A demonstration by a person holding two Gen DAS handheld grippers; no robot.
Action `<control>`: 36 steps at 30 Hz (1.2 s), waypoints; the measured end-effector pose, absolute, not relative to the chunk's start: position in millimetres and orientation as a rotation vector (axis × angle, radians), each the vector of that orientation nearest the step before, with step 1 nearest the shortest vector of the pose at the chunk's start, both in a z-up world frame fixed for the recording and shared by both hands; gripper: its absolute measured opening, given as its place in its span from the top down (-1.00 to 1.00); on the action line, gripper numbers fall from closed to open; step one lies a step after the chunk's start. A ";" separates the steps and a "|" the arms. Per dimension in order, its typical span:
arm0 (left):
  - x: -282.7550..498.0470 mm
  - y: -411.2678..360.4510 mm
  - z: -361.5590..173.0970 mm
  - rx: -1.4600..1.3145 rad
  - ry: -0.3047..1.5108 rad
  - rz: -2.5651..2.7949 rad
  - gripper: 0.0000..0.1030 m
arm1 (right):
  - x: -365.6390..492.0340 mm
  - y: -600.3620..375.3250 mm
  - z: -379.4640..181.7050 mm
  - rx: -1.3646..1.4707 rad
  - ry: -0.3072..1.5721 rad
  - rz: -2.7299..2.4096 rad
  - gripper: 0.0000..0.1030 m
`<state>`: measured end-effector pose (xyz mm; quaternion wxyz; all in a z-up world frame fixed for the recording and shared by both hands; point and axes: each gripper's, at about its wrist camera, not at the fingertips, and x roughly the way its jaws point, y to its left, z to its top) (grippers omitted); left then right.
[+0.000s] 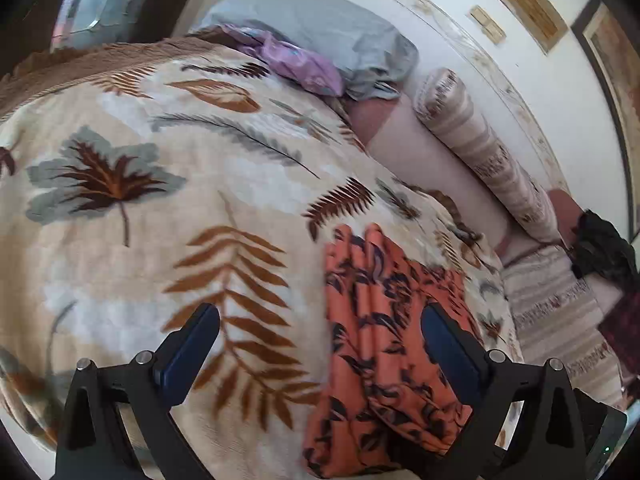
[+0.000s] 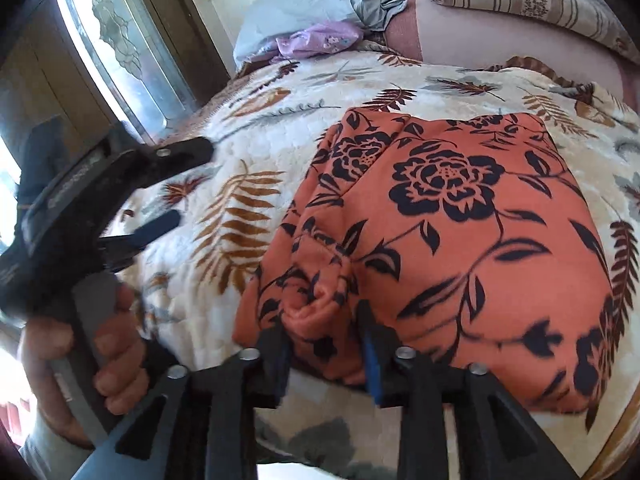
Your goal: Fold small clothes
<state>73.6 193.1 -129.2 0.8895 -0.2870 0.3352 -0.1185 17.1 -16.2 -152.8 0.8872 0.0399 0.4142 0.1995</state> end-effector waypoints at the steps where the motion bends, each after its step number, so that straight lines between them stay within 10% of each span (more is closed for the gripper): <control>1: 72.1 183.3 -125.5 -0.589 0.707 -0.291 -0.94 | 14.7 -20.2 -148.8 0.105 0.849 0.430 -0.38; 11: 86.2 109.6 -135.4 -0.460 0.935 -0.386 -0.94 | -21.8 -123.9 -144.7 0.377 0.763 0.325 -0.55; 16: 103.0 109.5 -151.1 -0.499 1.062 -0.344 0.05 | -22.5 -157.1 -151.3 0.488 0.755 0.302 -0.55; 26: 115.0 108.6 -154.6 -0.509 1.120 -0.352 -0.07 | -16.5 -167.0 -162.3 0.517 0.788 0.293 -0.55; 28: 115.4 106.2 -151.7 -0.465 1.115 -0.334 0.51 | -16.9 -166.8 -161.4 0.508 0.786 0.288 -0.55; 36: 94.3 120.1 -82.3 -0.379 0.865 -0.303 0.64 | -22.5 -171.3 -136.0 0.467 0.735 0.250 -0.55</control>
